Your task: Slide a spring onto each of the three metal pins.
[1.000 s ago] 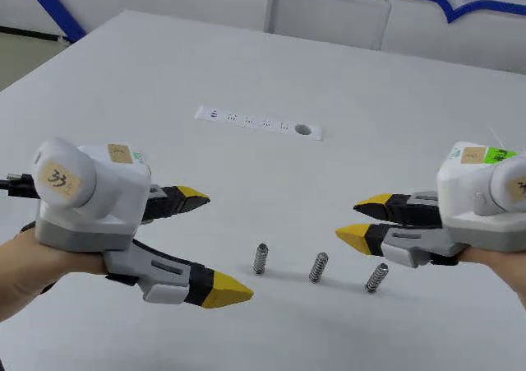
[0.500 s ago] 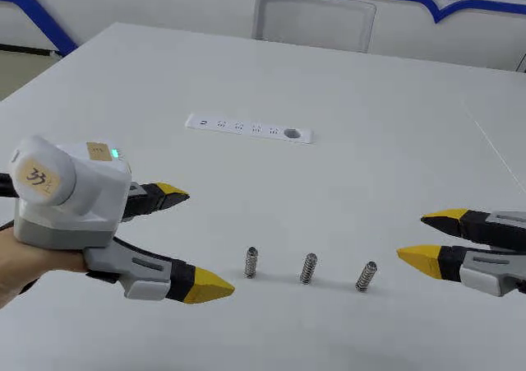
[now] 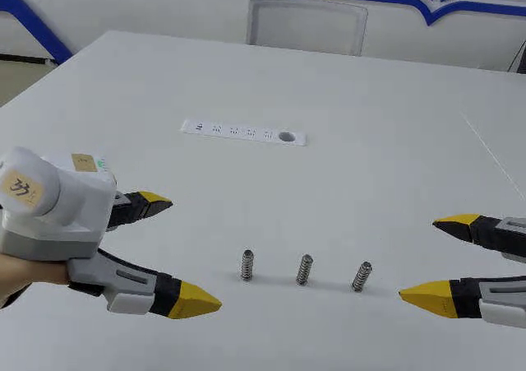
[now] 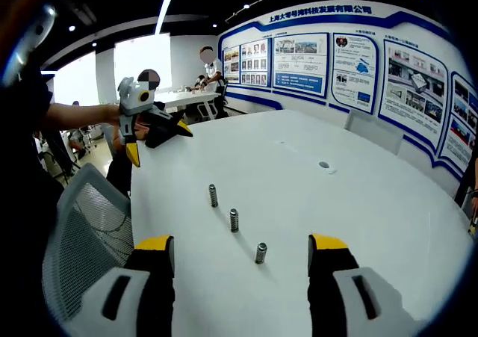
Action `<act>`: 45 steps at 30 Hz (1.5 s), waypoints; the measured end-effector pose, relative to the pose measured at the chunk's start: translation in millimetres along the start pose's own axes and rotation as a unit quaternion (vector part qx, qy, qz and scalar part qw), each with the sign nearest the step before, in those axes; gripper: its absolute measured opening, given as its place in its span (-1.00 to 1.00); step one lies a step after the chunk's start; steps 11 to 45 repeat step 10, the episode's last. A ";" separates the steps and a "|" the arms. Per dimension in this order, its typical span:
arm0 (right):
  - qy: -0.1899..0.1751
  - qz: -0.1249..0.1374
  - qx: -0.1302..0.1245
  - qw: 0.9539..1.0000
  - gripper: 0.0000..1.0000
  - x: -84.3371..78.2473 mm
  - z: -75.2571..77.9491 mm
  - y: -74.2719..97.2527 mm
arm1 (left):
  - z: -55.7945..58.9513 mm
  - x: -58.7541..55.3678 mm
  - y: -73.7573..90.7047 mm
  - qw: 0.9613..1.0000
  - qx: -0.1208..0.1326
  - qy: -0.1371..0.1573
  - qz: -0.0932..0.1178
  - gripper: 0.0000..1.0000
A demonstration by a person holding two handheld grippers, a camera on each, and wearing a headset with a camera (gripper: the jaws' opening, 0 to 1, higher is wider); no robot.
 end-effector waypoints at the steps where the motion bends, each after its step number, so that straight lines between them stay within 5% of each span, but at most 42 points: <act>1: -0.001 0.001 0.000 1.000 0.48 0.2 0.0 0.0 | 0.7 0.4 0.0 1.000 -0.001 0.001 0.000 1.00; 10: -0.006 -0.007 -0.008 1.000 0.48 -4.9 3.1 3.5 | 0.4 11.6 0.8 1.000 0.001 0.009 0.023 1.00; 45: -0.006 -0.007 -0.008 1.000 0.48 -4.9 3.1 3.5 | 0.4 11.6 0.8 1.000 0.001 0.009 0.023 1.00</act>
Point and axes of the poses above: the centre of the closed fingertips' face, and the gripper's own axes: y roughly backward along the fingers, z roughly to its right, x roughly out of its top, the point moved 4 cm from there along y, roughly backward along the fingers, and after that the axes turned 6 degrees about z, right-handed, at the moved point
